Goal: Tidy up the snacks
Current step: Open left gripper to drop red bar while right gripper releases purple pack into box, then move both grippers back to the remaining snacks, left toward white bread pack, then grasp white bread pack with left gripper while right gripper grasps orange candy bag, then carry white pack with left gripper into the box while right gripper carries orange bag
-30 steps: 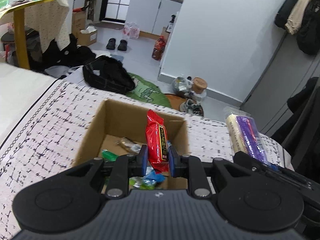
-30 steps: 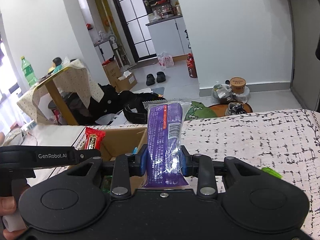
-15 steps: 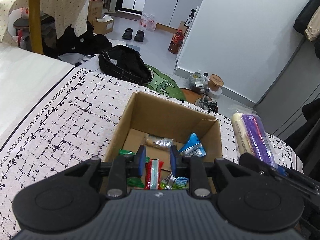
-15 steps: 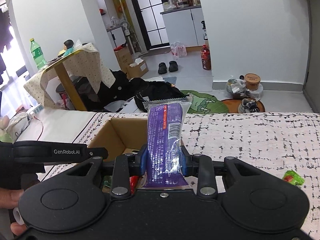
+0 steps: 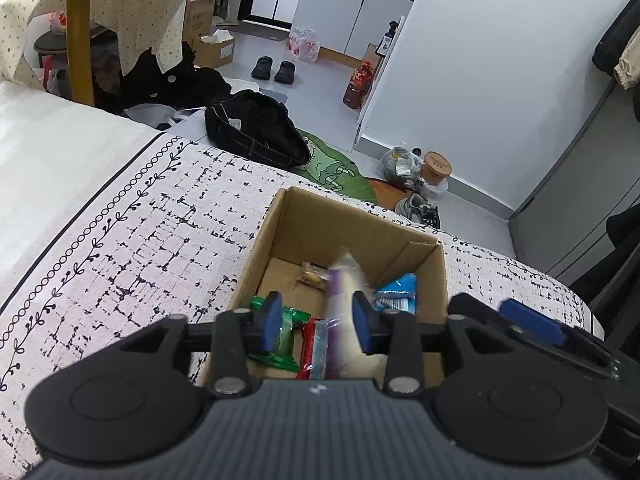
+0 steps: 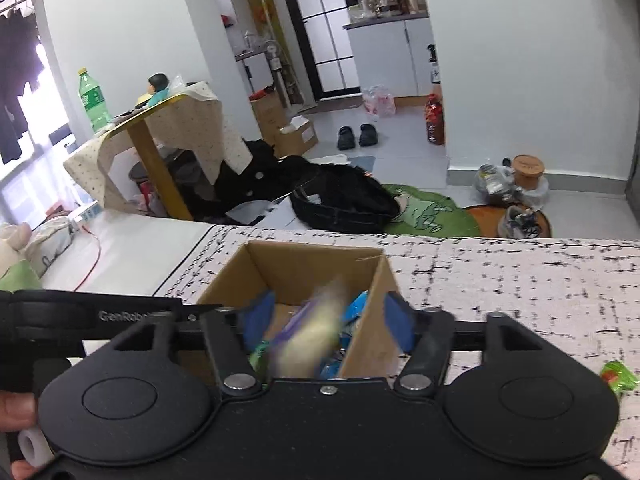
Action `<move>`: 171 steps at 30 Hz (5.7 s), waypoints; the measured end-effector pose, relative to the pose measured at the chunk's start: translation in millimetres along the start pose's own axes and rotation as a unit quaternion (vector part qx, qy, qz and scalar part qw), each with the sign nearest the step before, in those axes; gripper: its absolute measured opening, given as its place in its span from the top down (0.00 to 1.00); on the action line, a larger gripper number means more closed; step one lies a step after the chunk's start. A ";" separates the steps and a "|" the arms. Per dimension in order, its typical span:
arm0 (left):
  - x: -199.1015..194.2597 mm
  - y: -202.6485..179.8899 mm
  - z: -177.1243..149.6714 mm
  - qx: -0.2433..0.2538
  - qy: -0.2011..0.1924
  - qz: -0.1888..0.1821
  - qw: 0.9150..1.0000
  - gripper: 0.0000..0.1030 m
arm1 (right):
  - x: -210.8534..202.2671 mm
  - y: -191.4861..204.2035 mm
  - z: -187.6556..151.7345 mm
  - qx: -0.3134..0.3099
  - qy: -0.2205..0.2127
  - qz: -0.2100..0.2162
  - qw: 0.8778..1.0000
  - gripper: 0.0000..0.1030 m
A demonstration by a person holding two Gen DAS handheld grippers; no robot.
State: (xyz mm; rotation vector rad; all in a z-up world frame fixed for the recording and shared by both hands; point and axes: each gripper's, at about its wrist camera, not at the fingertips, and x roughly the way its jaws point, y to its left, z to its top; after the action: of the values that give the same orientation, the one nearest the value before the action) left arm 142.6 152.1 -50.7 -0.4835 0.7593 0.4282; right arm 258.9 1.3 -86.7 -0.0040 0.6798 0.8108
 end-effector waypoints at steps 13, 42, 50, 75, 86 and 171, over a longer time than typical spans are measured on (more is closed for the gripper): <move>-1.3 -33.0 -9.6 0.022 0.001 -0.025 0.999 0.26 | -41.2 -55.1 -6.8 0.054 -0.021 -0.061 0.996 0.12; -11.8 -120.3 -53.9 0.086 0.017 -0.057 0.994 0.07 | -114.7 -136.5 -57.5 0.104 -0.019 -0.087 0.991 0.00; -7.7 -139.0 -68.8 0.094 0.031 -0.068 0.993 0.07 | -127.6 -157.3 -69.3 0.123 -0.019 -0.095 0.988 0.00; 38.2 -199.7 -127.4 0.118 0.094 -0.116 0.982 0.28 | -143.3 -212.1 -105.2 0.189 0.010 -0.124 0.974 0.15; 69.5 -208.4 -154.6 0.127 0.133 -0.110 0.977 0.45 | -138.4 -210.4 -114.2 0.180 0.040 -0.118 0.976 0.29; -16.2 -68.7 -30.0 0.069 0.007 -0.057 0.996 0.58 | -55.0 -73.0 -20.4 0.061 0.000 -0.043 0.997 0.80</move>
State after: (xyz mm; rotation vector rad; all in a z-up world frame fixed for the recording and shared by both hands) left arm 152.1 76.7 -39.9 -0.3980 0.7659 0.2639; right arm 269.3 -91.8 -90.0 0.0764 0.7237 0.6853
